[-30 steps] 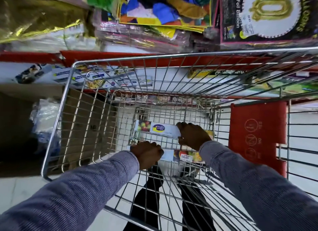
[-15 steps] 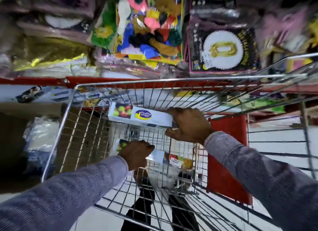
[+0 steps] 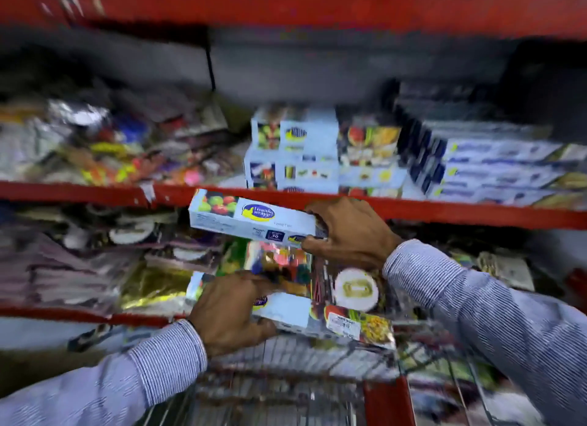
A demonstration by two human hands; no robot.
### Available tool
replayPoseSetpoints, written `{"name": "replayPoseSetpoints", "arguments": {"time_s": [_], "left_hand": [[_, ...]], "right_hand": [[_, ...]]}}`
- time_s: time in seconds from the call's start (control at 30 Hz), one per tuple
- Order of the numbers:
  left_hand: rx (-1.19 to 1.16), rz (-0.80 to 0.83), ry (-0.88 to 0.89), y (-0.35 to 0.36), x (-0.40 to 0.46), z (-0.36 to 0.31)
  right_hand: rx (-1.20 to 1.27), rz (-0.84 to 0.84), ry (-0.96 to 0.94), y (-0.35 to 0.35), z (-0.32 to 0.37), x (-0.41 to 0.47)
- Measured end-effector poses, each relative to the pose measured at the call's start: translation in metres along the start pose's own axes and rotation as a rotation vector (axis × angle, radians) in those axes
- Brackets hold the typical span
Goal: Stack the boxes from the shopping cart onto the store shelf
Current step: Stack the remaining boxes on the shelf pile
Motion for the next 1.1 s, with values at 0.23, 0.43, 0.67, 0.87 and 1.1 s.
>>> {"name": "replayPoseSetpoints", "arguments": {"time_s": [0.23, 0.43, 0.67, 0.87, 1.1], "left_hand": [[0.006, -0.113, -0.021, -0.075, 0.079, -0.009], [0.004, -0.158, -0.053, -0.100, 0.143, -0.006], [-0.031, -0.153, -0.092, -0.096, 0.193, 0.002], [-0.017, -0.144, -0.061, -0.090, 0.209, 0.003], [-0.026, -0.124, -0.072, -0.087, 0.210, 0.006]], "right_hand": [[-0.104, -0.053, 0.018, -0.064, -0.036, 0.059], [-0.130, 0.070, 0.187, -0.067, -0.086, 0.100], [-0.140, 0.180, 0.232, -0.047, -0.132, 0.124], [-0.106, 0.248, 0.215, -0.029, -0.140, 0.128], [-0.140, 0.179, 0.175, -0.029, -0.138, 0.128]]}}
Point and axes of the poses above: each hand's wrist, its own x-axis towards the middle knuckle, its own y-axis out of the palm, z = x × y, the point moved 4 cm from there along x, towards the middle knuckle, and after that the axes turned 7 degrees about -z, right-handed, at the moved point
